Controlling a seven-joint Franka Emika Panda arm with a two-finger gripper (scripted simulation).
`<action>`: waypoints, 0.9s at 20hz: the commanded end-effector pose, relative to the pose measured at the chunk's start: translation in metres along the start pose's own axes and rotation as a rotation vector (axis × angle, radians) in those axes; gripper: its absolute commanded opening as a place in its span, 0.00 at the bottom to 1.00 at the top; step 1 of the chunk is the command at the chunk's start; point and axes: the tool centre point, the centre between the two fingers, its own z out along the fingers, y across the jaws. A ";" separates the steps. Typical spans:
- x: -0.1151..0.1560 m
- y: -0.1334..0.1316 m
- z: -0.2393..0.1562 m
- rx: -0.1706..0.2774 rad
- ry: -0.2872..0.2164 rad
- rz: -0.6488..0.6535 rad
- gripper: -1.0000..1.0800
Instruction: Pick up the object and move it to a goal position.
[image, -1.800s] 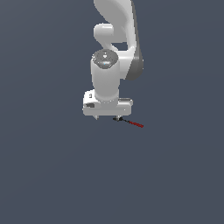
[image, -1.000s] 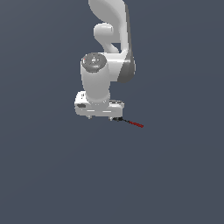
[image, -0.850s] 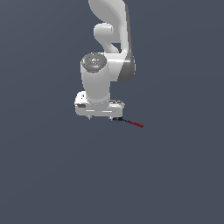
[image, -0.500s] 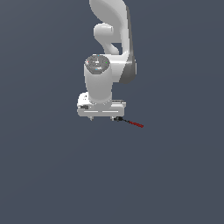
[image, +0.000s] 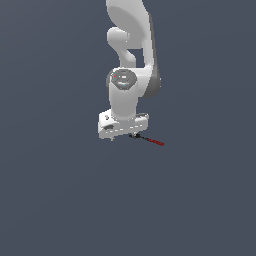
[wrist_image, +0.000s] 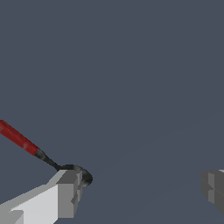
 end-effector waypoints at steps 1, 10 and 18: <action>-0.001 -0.011 0.008 -0.003 0.002 -0.090 0.96; -0.009 -0.056 0.035 -0.009 0.015 -0.438 0.96; -0.020 -0.097 0.056 -0.009 0.034 -0.746 0.96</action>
